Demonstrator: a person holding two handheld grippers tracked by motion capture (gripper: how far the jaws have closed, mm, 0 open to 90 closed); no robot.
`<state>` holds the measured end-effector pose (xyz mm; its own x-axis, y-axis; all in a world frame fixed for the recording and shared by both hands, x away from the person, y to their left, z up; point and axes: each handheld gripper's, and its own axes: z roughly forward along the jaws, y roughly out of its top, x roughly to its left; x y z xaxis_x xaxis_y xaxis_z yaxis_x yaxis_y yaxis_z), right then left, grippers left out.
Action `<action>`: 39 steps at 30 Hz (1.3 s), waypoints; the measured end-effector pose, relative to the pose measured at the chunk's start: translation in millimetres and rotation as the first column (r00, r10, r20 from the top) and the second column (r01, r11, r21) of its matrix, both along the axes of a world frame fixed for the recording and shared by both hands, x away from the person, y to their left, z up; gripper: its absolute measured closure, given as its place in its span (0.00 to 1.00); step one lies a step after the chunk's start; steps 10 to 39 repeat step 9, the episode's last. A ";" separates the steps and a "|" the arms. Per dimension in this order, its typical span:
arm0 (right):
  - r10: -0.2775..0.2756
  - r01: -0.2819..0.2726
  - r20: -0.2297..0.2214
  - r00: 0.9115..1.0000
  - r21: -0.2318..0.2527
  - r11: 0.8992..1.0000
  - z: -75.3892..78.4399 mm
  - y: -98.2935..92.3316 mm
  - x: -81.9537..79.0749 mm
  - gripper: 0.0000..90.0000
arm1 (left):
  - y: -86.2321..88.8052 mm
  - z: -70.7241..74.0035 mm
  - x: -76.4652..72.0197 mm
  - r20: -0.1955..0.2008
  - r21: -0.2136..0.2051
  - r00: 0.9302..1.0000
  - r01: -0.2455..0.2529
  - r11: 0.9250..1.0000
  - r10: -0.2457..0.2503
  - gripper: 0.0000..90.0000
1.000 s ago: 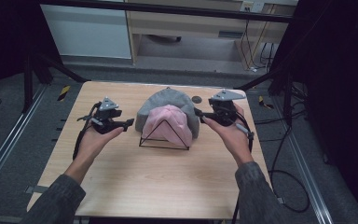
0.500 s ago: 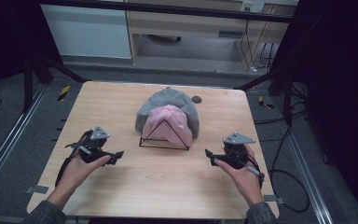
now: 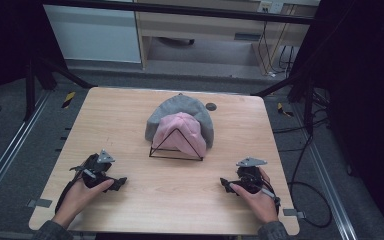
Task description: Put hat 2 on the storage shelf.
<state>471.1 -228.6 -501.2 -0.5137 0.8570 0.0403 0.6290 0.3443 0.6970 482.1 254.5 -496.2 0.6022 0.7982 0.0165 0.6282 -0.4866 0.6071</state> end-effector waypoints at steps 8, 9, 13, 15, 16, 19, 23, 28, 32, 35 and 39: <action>-0.007 0.007 0.064 0.998 -0.011 1.000 -11.6 -0.5 -4.4 0.05 | 2.8 -4.7 1.1 0.038 -0.025 0.999 0.012 1.000 -0.011 0.01; -0.007 0.008 0.063 0.998 -0.011 1.000 -11.5 -0.3 -4.5 0.05 | 3.8 -5.5 0.8 0.044 -0.031 0.999 0.013 0.999 -0.011 0.01; -0.007 0.008 0.063 0.998 -0.011 1.000 -11.5 -0.3 -4.5 0.05 | 3.8 -5.5 0.8 0.044 -0.031 0.999 0.013 0.999 -0.011 0.01; -0.007 0.008 0.063 0.998 -0.011 1.000 -11.5 -0.3 -4.5 0.05 | 3.8 -5.5 0.8 0.044 -0.031 0.999 0.013 0.999 -0.011 0.01; -0.007 0.008 0.063 0.998 -0.011 1.000 -11.5 -0.3 -4.5 0.05 | 3.8 -5.5 0.8 0.044 -0.031 0.999 0.013 0.999 -0.011 0.01; -0.007 0.008 0.063 0.998 -0.011 1.000 -11.5 -0.3 -4.5 0.05 | 3.8 -5.5 0.8 0.044 -0.031 0.999 0.013 0.999 -0.011 0.01; -0.007 0.008 0.063 0.998 -0.011 1.000 -11.5 -0.3 -4.5 0.05 | 3.8 -5.5 0.8 0.044 -0.031 0.999 0.013 0.999 -0.011 0.01; -0.007 0.008 0.063 0.998 -0.011 1.000 -11.5 -0.3 -4.5 0.05 | 3.8 -5.5 0.8 0.044 -0.031 0.999 0.013 0.999 -0.011 0.01; -0.007 0.008 0.063 0.998 -0.011 1.000 -11.5 -0.3 -4.5 0.05 | 3.8 -5.5 0.8 0.044 -0.031 0.999 0.013 0.999 -0.011 0.01; -0.007 0.008 0.063 0.998 -0.011 1.000 -11.5 -0.3 -4.5 0.05 | 3.8 -5.5 0.8 0.044 -0.031 0.999 0.013 0.999 -0.011 0.01; -0.007 0.008 0.063 0.998 -0.011 1.000 -11.5 -0.3 -4.5 0.05 | 3.8 -5.5 0.8 0.044 -0.031 0.999 0.013 0.999 -0.011 0.01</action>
